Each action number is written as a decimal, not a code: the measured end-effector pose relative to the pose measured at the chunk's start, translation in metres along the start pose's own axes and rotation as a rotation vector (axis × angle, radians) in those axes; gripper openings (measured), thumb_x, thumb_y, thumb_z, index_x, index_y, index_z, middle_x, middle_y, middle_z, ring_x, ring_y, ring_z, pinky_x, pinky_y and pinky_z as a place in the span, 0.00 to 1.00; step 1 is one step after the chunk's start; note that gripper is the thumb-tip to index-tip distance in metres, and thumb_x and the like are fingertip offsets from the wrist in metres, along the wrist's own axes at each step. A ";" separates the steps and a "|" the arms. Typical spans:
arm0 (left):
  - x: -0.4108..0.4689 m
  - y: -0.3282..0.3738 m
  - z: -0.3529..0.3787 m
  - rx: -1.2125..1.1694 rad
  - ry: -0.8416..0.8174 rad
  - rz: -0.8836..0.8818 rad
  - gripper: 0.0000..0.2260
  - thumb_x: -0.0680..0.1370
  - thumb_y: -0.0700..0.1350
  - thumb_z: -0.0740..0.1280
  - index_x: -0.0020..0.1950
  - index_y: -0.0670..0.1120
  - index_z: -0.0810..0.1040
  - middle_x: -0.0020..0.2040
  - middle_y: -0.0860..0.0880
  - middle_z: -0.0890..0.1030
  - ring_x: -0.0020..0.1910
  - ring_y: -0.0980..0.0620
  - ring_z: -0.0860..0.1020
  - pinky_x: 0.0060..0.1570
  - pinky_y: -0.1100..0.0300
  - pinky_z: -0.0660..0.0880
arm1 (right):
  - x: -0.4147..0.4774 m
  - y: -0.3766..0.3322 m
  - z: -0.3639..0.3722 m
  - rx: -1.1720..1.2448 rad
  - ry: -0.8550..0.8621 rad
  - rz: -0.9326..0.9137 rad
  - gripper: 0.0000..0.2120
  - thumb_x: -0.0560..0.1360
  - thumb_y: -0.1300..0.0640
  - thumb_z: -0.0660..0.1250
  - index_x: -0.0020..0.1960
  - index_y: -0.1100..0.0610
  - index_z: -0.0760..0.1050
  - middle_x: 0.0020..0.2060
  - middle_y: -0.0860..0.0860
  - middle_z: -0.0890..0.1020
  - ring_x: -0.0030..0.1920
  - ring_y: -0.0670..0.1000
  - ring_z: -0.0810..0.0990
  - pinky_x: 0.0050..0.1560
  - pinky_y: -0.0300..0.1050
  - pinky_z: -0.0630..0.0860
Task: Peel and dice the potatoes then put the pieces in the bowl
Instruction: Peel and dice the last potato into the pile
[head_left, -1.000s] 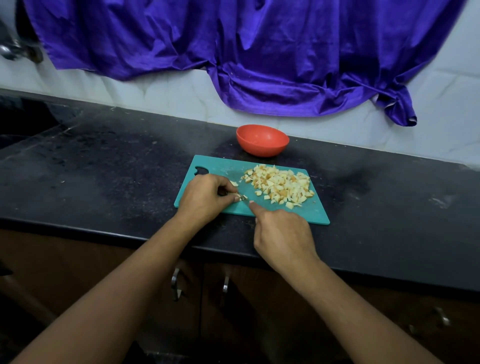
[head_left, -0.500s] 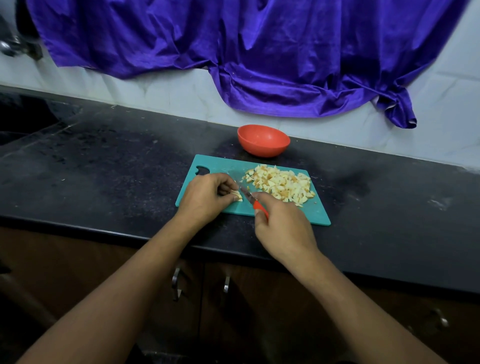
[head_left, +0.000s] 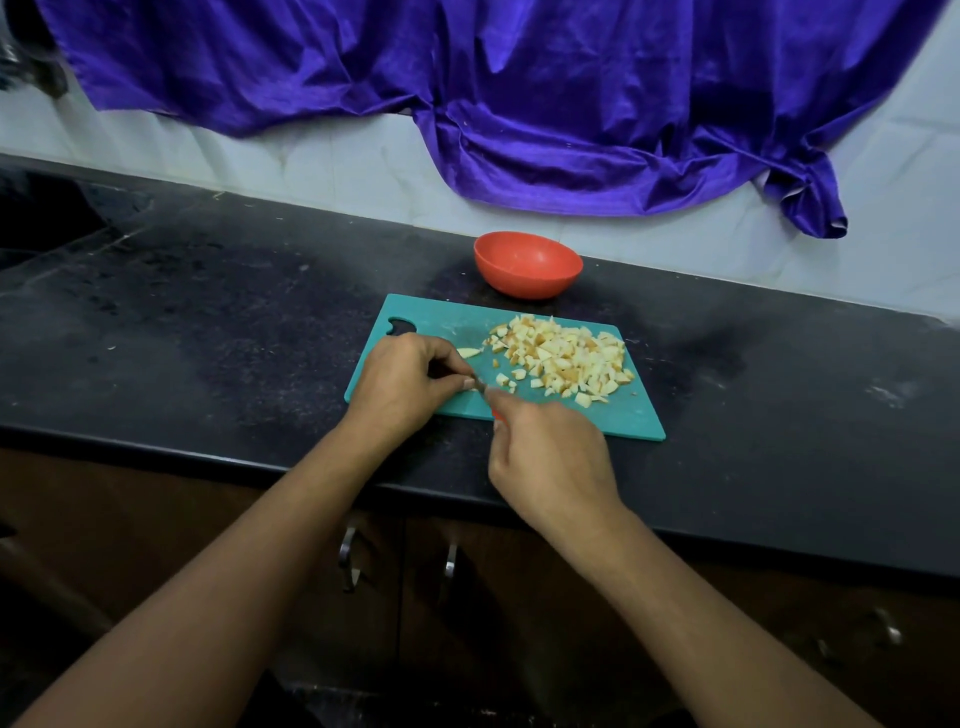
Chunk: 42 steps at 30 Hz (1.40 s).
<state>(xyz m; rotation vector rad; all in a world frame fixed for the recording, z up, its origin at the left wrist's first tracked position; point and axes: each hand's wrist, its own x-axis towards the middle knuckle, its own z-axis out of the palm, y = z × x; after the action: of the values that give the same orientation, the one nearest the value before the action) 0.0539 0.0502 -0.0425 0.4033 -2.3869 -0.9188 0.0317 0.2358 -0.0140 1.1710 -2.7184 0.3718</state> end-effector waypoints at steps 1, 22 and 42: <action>0.000 0.000 0.001 -0.001 0.002 0.000 0.04 0.73 0.45 0.79 0.44 0.53 0.87 0.42 0.60 0.85 0.46 0.62 0.82 0.55 0.59 0.80 | -0.002 0.000 0.001 -0.038 -0.012 -0.014 0.24 0.84 0.51 0.58 0.80 0.47 0.63 0.46 0.50 0.82 0.46 0.52 0.80 0.43 0.50 0.76; -0.005 0.001 -0.002 -0.022 0.010 0.012 0.07 0.74 0.42 0.78 0.50 0.50 0.87 0.44 0.57 0.85 0.46 0.63 0.82 0.53 0.65 0.78 | 0.000 0.009 -0.010 0.193 0.046 0.096 0.20 0.84 0.50 0.61 0.75 0.41 0.72 0.50 0.46 0.83 0.46 0.48 0.78 0.42 0.46 0.74; -0.003 -0.002 -0.003 0.004 0.012 0.002 0.04 0.75 0.43 0.77 0.48 0.50 0.87 0.46 0.58 0.86 0.49 0.62 0.82 0.56 0.67 0.77 | -0.002 -0.011 0.005 0.020 0.012 0.016 0.23 0.84 0.51 0.58 0.79 0.47 0.66 0.49 0.50 0.83 0.48 0.52 0.81 0.45 0.50 0.78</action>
<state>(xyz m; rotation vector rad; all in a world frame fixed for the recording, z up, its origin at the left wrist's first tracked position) 0.0588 0.0487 -0.0431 0.4069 -2.3778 -0.9089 0.0405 0.2288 -0.0174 1.1485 -2.7214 0.4083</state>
